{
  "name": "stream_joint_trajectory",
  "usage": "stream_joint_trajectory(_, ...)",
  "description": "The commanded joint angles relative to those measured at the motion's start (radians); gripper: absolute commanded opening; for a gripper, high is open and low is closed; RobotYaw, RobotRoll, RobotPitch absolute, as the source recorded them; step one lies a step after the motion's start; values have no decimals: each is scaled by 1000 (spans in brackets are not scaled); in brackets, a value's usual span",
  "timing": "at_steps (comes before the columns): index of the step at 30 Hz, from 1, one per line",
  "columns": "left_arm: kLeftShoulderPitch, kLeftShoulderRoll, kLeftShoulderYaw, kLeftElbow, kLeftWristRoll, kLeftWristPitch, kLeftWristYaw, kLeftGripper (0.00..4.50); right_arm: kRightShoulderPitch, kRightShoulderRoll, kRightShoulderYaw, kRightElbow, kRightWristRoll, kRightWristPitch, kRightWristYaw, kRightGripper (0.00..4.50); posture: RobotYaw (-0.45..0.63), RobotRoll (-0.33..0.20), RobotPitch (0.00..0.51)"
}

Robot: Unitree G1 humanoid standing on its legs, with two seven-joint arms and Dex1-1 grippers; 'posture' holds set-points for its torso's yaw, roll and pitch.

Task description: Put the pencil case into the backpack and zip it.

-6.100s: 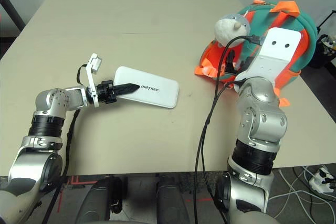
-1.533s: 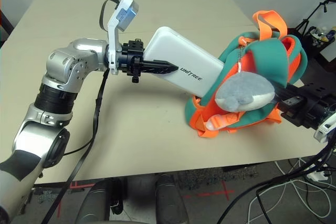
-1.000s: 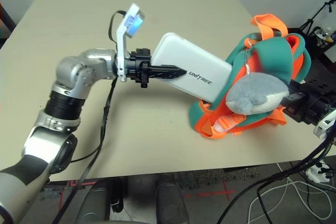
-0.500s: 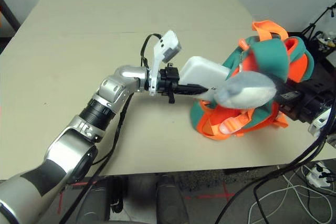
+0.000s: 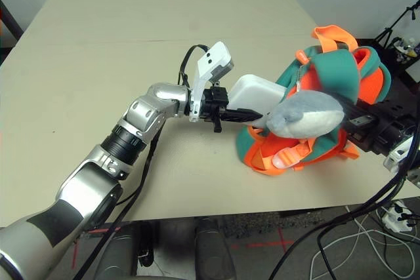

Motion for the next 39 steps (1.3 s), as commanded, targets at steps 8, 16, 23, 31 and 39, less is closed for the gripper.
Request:
stream_joint_trajectory(8, -69, 164, 134, -170, -104, 94, 4, 3943, -9, -28, 33, 22, -1, -35, 5, 98, -239, 0, 167)
stream_joint_trajectory(16, -53, 236, 112, -142, -92, 64, -11, 1166, -27, -39, 56, 34, -3, -47, 5, 98, -239, 0, 164)
stream_joint_trajectory(23, -37, 207, 84, -140, -94, 64, -5, 0, -25, -40, 52, 28, 5, -44, 2, 98, -248, 0, 165)
stream_joint_trajectory(31, -35, 172, 55, -122, -84, 50, -3, 0, -16, -35, 45, 21, 9, -41, -2, 98, -255, 0, 170)
stream_joint_trajectory(39, -40, 79, 19, -52, -50, -7, 27, 0, -28, -25, 71, 23, 11, -49, -12, 98, -249, 0, 172)
